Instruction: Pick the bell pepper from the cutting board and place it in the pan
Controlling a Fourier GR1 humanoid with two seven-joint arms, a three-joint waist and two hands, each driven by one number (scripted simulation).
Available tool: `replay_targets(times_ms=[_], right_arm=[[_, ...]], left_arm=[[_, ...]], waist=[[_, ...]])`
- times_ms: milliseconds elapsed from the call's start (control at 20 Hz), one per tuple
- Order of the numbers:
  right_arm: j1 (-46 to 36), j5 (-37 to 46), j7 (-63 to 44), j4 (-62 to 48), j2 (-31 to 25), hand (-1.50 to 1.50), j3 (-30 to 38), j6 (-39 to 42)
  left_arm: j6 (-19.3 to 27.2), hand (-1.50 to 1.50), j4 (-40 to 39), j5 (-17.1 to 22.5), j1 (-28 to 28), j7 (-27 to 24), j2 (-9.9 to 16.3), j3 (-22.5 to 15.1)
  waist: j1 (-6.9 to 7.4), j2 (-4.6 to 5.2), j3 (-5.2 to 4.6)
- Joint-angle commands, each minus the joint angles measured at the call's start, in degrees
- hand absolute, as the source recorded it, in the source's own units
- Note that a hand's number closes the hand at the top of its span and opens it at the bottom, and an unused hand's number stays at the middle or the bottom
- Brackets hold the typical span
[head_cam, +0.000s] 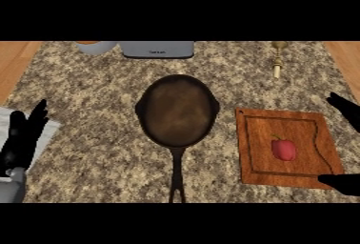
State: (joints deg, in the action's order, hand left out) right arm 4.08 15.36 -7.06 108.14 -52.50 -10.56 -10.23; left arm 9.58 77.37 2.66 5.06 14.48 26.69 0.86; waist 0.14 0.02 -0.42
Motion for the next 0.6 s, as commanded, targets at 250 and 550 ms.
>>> replay_targets(times_ms=[250,550], right_arm=[[-11.36,11.90,-31.58,7.77,-3.58,-1.50,-13.56,17.97],[-16.38,16.03,-35.39,-1.03,6.13,-1.50,-18.72,24.56]], left_arm=[[0.89,0.00,-2.69,-2.73,2.21,-1.56,-2.65,-2.26],[-0.74,0.00,-3.77,-1.99,0.94,-3.45,-2.73,0.01]], waist=[[1.71,0.38,0.15],[0.60,0.09,0.40]])
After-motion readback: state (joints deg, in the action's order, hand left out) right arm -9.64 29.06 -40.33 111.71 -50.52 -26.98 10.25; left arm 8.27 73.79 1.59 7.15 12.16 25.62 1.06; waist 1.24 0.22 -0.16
